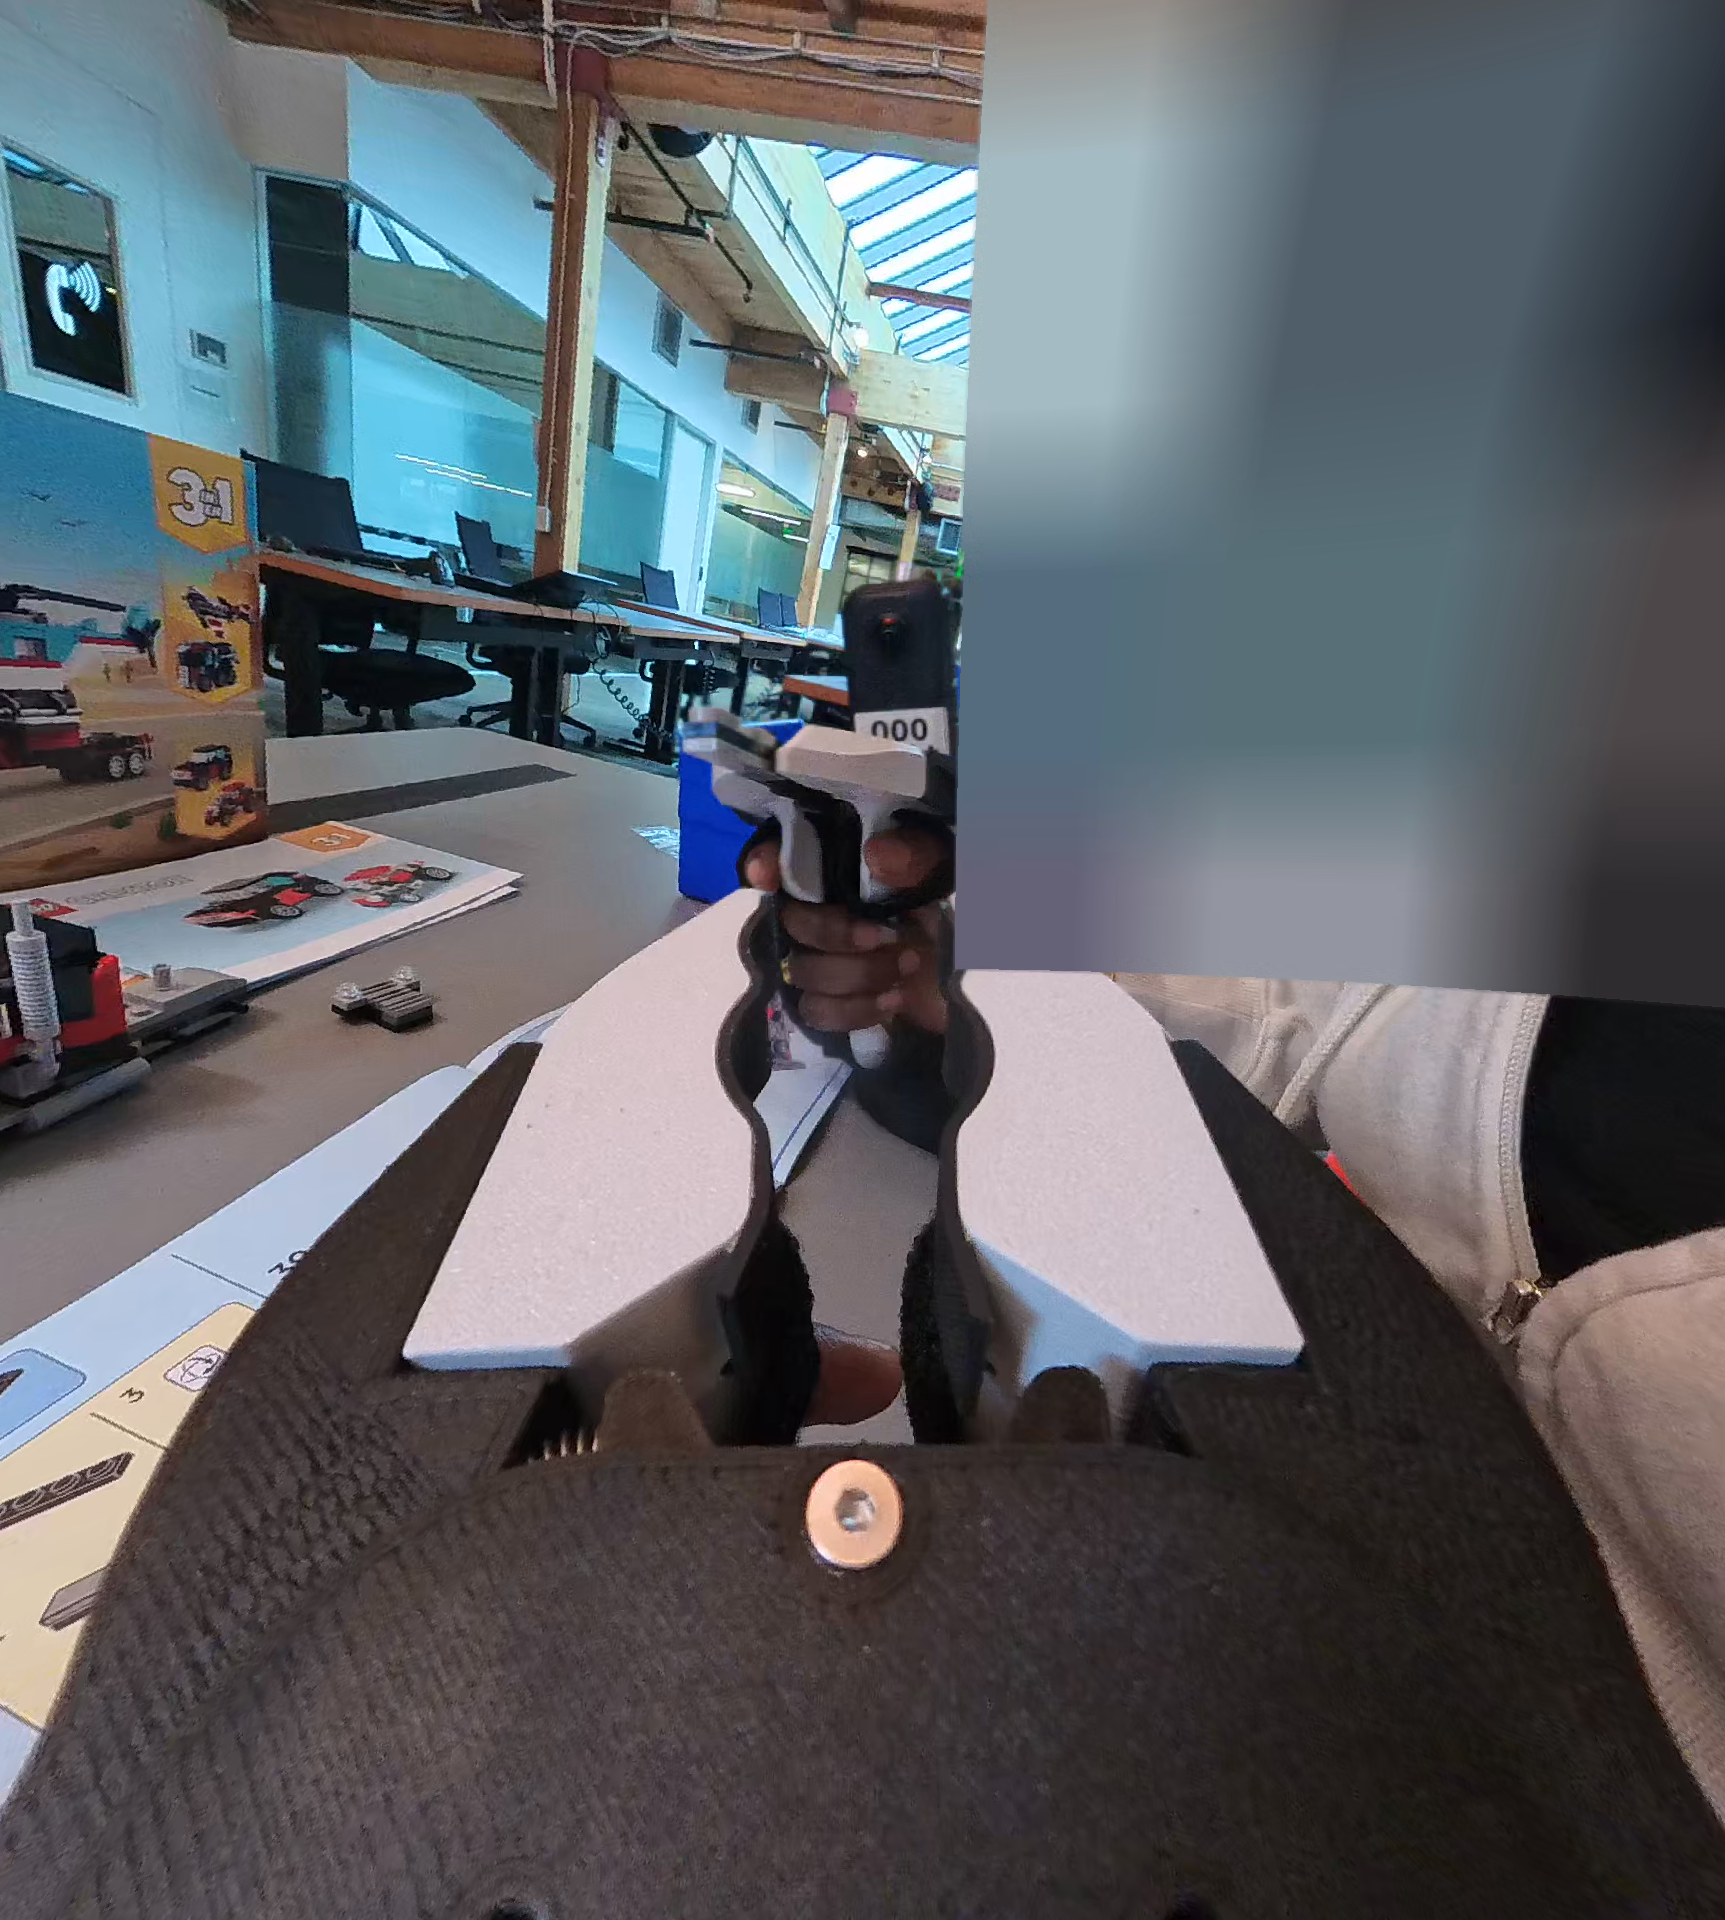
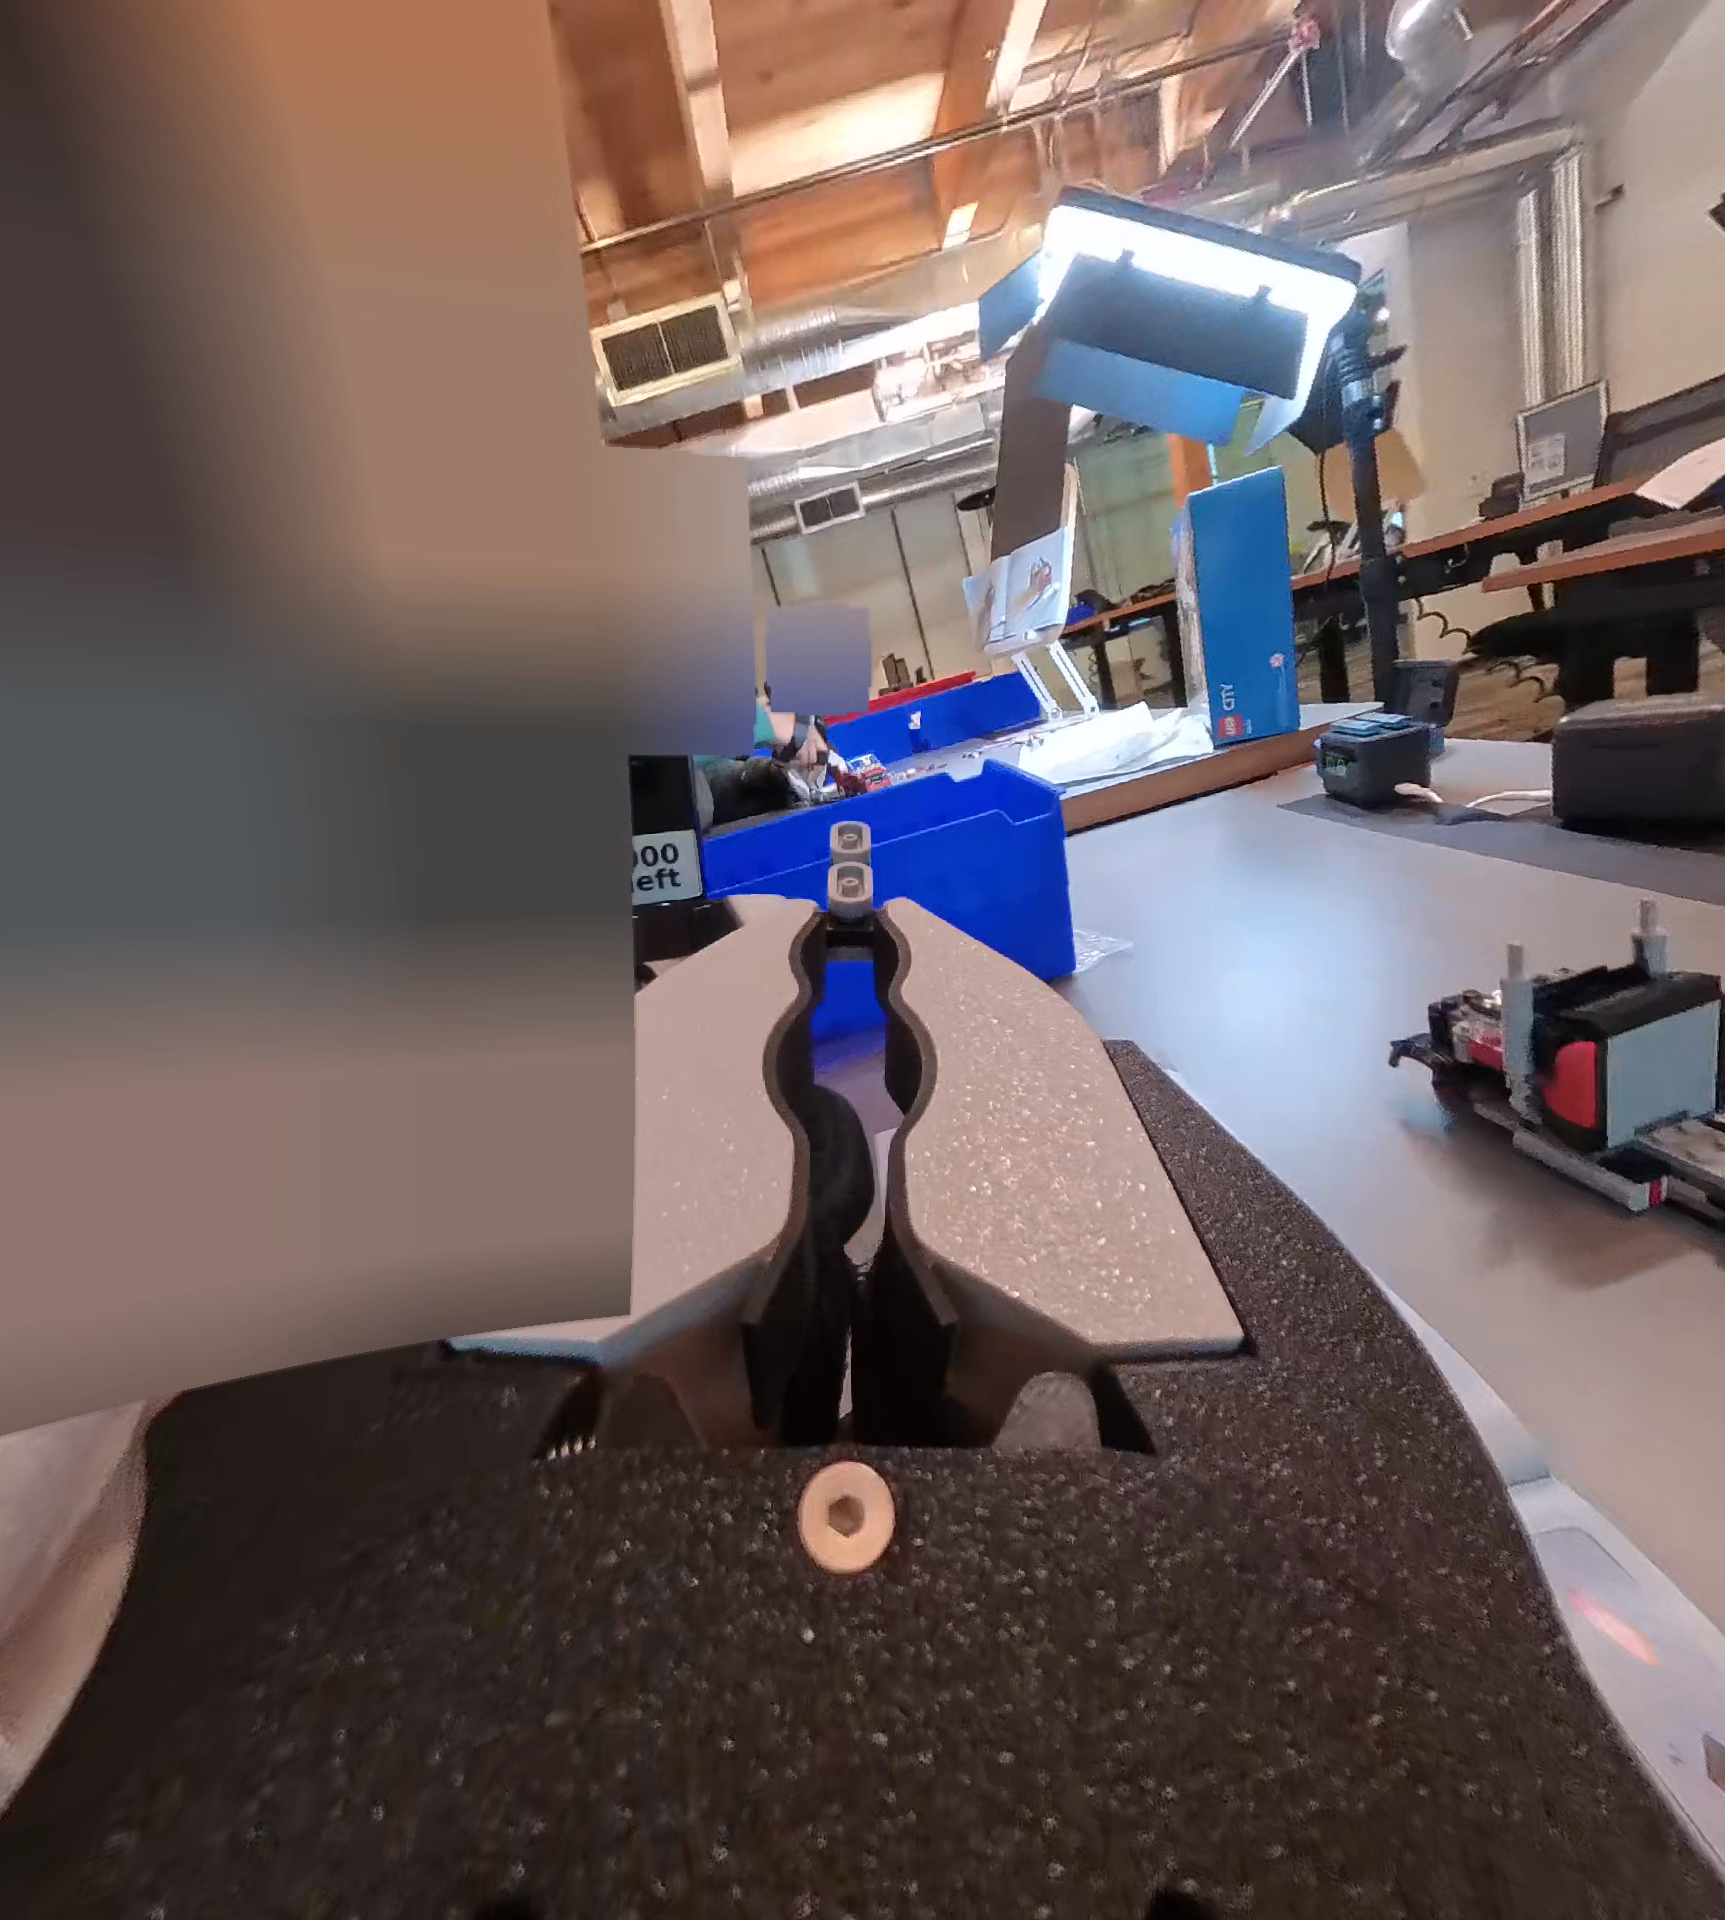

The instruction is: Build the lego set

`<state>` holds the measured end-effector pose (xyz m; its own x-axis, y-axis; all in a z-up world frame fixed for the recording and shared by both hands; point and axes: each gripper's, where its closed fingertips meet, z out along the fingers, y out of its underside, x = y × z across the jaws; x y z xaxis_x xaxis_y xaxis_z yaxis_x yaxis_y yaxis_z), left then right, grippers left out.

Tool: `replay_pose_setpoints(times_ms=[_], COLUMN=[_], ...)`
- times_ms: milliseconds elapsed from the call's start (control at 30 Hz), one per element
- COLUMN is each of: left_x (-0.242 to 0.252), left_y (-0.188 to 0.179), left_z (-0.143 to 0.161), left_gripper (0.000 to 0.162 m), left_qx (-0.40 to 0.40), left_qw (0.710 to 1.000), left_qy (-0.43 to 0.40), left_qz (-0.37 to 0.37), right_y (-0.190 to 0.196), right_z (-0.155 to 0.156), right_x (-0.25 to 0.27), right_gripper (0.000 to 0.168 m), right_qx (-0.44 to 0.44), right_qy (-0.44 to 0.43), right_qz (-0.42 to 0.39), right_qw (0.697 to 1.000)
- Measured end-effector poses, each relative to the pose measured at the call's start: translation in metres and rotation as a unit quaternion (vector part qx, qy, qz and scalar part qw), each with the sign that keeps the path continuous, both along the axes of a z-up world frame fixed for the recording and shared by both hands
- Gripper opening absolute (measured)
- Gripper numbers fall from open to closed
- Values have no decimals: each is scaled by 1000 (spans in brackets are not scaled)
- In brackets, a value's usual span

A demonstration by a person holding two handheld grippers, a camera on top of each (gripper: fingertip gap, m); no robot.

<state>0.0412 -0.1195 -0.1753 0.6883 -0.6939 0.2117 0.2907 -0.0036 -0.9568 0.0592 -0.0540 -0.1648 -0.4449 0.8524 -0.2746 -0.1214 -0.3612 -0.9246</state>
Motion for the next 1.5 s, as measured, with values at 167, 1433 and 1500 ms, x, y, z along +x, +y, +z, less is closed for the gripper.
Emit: replay_pose_setpoints(times_ms=[167,1433,1500], left_x=[1,-12,-14], left_y=[1,-29,-29], left_z=[-2,21,21], left_gripper=[29,0,0], left_qx=[-7,85,85], left_qw=[1000,992,991], left_qy=[2,-83,-87], left_qz=[-6,-51,-50], right_y=[5,-29,-31], right_z=[-7,-40,-40], right_x=[-1,-25,-24], right_gripper=[8,8,8], right_qx=[-34,-21,-22], right_qy=[4,-97,-97], right_qz=[14,114,122], right_qw=[999,989,987])
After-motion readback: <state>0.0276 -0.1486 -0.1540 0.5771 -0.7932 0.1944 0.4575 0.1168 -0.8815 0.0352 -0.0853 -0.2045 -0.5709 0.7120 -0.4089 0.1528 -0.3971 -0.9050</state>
